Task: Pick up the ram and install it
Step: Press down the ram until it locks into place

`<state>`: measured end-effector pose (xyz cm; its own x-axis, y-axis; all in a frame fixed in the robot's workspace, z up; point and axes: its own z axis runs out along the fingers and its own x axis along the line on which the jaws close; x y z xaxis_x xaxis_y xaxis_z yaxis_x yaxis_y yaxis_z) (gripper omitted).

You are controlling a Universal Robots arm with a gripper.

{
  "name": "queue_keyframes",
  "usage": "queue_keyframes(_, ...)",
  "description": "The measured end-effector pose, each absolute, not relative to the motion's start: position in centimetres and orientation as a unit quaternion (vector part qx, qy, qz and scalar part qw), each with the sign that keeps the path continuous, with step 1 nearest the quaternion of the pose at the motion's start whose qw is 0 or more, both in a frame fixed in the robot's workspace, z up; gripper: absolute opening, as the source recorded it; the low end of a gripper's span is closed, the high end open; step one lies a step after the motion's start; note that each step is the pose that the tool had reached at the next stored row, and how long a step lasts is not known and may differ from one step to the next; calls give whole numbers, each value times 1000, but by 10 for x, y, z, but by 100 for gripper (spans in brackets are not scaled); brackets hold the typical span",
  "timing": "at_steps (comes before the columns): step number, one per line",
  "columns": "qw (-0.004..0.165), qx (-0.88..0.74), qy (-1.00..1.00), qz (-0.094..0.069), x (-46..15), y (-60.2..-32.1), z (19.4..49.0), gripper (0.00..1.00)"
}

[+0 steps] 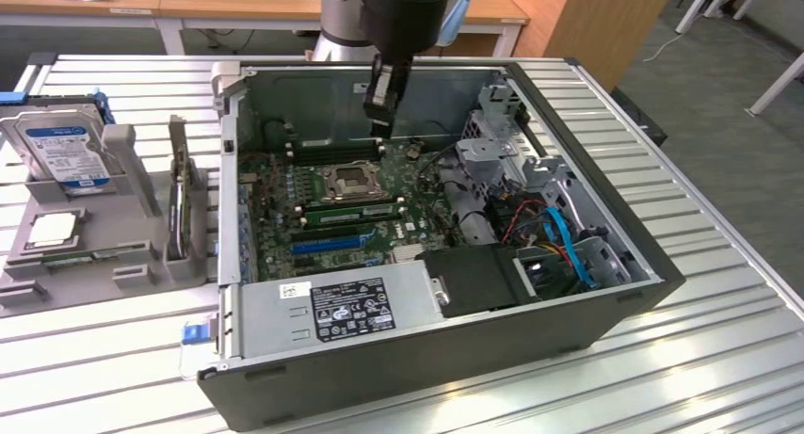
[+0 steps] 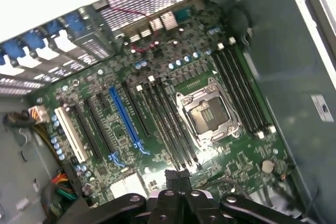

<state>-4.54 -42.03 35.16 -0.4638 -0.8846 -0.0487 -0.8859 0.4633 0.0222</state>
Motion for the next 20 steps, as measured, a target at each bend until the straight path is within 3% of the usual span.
queue_keyframes(20, 19, -360, 933, 19, -45, -420, 348, 10)
